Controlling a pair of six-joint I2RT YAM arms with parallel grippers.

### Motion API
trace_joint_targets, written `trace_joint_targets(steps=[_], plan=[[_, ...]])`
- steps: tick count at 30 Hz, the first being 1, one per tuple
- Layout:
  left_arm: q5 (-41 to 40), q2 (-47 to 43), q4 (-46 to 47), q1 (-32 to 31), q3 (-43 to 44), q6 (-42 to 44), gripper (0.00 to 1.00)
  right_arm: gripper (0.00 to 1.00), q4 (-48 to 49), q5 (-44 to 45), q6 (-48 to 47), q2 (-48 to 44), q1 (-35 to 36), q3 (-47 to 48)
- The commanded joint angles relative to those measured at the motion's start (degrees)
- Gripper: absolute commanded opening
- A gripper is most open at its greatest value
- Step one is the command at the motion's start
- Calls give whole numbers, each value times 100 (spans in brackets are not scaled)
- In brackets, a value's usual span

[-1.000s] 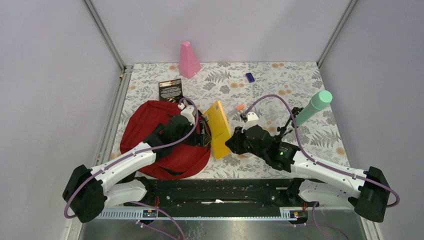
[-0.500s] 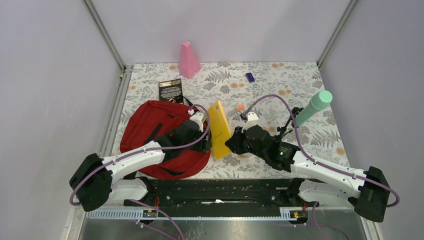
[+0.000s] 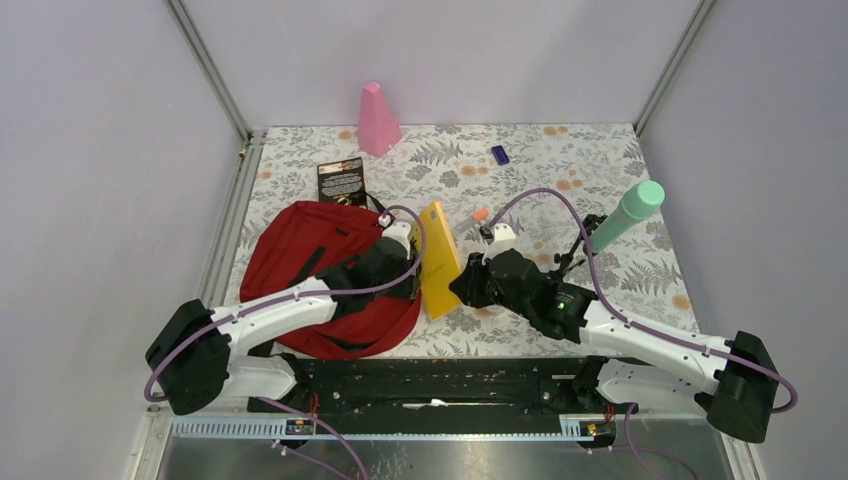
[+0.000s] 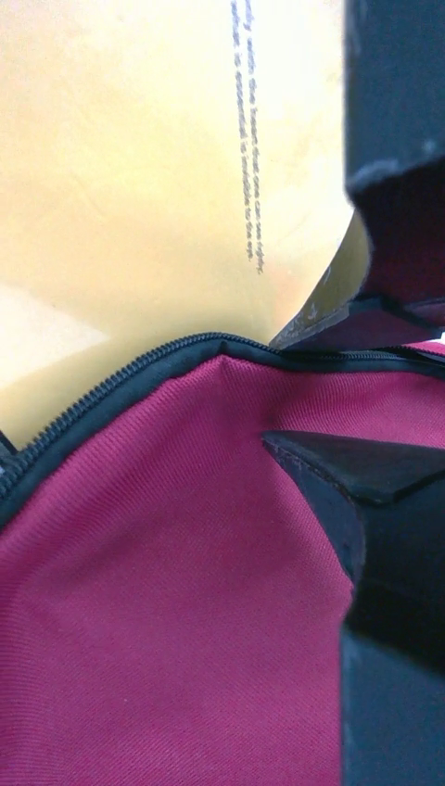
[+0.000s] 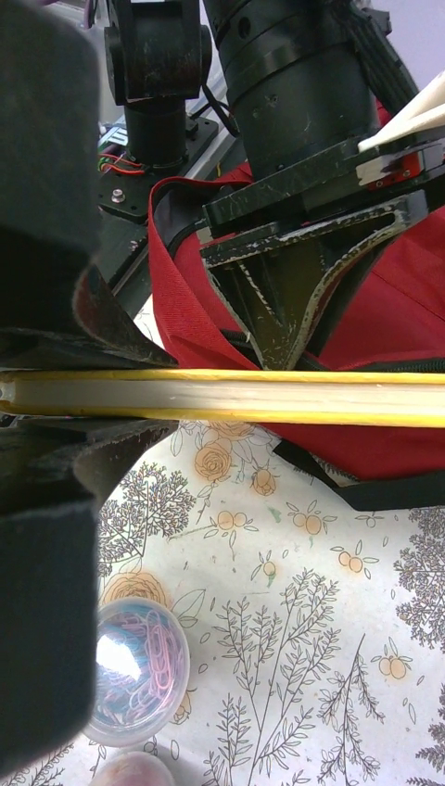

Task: Pack the student bag
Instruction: Place the book in the student bag.

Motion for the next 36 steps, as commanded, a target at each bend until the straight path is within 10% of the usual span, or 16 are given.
trace_joint_targets(steps=[1,9,16,26,36], plan=[[-262,133,142,-9,441,-64,32,0,559,42,54,-15,-33,404],[-703,-268,-114,-2,539,-12,0,0,537,122,40,-34,-37,420],[-372,-554,-997,266,1250,538,0,0,244,265,-317,66,-33,704],[1813,-906,-2340,2360,2426,1733,0,0,-411,879,-1233,217,-56,1575],[1182,-1777,-1192,2769,2273,1960,0,0,-172,-375,-615,614,-139,2205]])
